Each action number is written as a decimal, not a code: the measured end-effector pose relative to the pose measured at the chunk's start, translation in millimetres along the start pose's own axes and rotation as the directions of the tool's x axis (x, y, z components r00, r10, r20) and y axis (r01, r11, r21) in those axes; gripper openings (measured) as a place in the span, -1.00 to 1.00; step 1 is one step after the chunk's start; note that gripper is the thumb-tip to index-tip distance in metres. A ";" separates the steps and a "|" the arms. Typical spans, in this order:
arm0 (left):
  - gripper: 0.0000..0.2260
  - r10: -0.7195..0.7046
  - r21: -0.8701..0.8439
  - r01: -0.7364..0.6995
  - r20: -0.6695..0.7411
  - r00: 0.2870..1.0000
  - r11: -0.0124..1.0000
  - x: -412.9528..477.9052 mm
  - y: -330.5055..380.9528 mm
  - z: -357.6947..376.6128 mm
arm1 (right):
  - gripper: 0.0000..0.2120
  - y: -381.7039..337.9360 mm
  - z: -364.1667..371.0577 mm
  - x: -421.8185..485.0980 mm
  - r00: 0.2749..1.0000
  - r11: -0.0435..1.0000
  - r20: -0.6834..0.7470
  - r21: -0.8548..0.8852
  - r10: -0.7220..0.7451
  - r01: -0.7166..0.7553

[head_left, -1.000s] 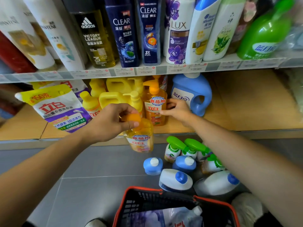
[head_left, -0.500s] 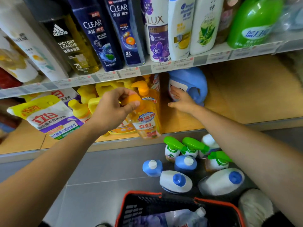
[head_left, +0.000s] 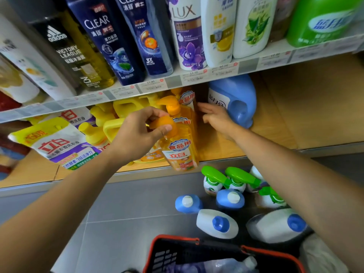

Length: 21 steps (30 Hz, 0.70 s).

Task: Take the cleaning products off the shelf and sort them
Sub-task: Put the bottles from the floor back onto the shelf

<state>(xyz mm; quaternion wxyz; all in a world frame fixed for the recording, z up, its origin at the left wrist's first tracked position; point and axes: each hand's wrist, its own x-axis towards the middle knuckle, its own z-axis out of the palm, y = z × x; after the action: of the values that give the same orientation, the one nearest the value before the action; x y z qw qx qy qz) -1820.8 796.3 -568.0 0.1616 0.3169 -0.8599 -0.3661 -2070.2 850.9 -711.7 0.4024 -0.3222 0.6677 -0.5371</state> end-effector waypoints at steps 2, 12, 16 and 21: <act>-0.73 -0.006 -0.004 0.006 -0.002 1.000 1.000 0.9 -0.3 0.1 | -0.36 4.2 -2.0 -12.8 1.000 1.000 -0.001 -0.006 -0.020 0.020; -0.74 0.039 0.028 -0.039 0.020 0.999 0.999 -0.1 4.0 -0.7 | 0.25 14.2 52.9 -101.4 0.986 0.970 0.160 -0.228 -0.053 0.089; -0.75 0.077 0.056 -0.079 0.033 0.996 0.995 -0.7 4.7 -2.4 | -0.20 18.2 74.8 -112.6 0.984 0.968 -0.083 -0.212 -0.156 0.136; -0.75 0.095 0.038 -0.096 0.025 0.995 0.995 8.1 9.2 2.9 | -0.48 23.1 74.7 -114.7 0.959 0.950 -0.208 -0.282 -0.195 0.132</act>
<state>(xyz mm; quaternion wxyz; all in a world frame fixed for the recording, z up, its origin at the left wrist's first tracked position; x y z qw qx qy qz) -1832.3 797.3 -562.9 0.1627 0.2743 -0.8830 -0.3445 -1950.5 920.6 -719.8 0.2283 -0.3625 0.7469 -0.5086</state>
